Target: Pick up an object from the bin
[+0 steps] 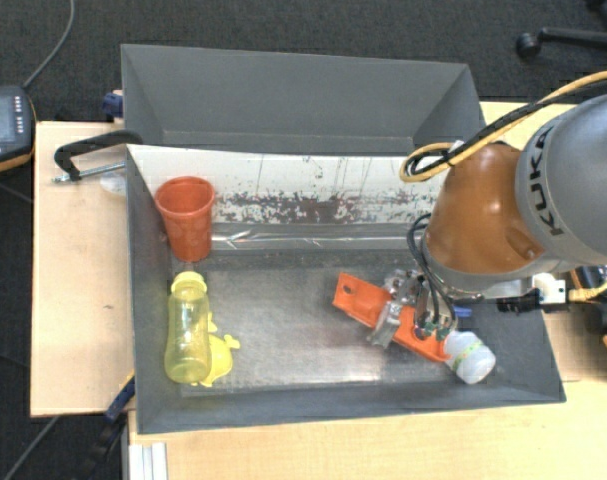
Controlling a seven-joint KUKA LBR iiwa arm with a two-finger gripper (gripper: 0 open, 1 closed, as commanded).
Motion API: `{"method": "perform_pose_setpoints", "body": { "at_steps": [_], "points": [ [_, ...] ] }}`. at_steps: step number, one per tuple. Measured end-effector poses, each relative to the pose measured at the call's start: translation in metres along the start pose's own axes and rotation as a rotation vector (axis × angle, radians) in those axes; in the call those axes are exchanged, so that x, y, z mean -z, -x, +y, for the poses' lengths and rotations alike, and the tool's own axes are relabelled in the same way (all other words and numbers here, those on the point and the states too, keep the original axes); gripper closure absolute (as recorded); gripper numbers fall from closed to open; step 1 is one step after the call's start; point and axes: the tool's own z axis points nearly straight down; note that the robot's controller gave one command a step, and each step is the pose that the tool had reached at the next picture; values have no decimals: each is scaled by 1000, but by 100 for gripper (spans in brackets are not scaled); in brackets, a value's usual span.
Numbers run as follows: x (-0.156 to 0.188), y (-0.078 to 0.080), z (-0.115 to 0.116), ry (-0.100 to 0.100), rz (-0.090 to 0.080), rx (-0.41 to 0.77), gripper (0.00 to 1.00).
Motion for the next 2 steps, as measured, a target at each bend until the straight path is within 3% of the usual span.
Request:
{"method": "perform_pose_setpoints", "body": {
  "at_steps": [1, 2],
  "points": [
    [13, 1, 1, 2, -5, 1, 100],
    [25, 0, 0, 0, 2, 0, 100]
  ]
}}
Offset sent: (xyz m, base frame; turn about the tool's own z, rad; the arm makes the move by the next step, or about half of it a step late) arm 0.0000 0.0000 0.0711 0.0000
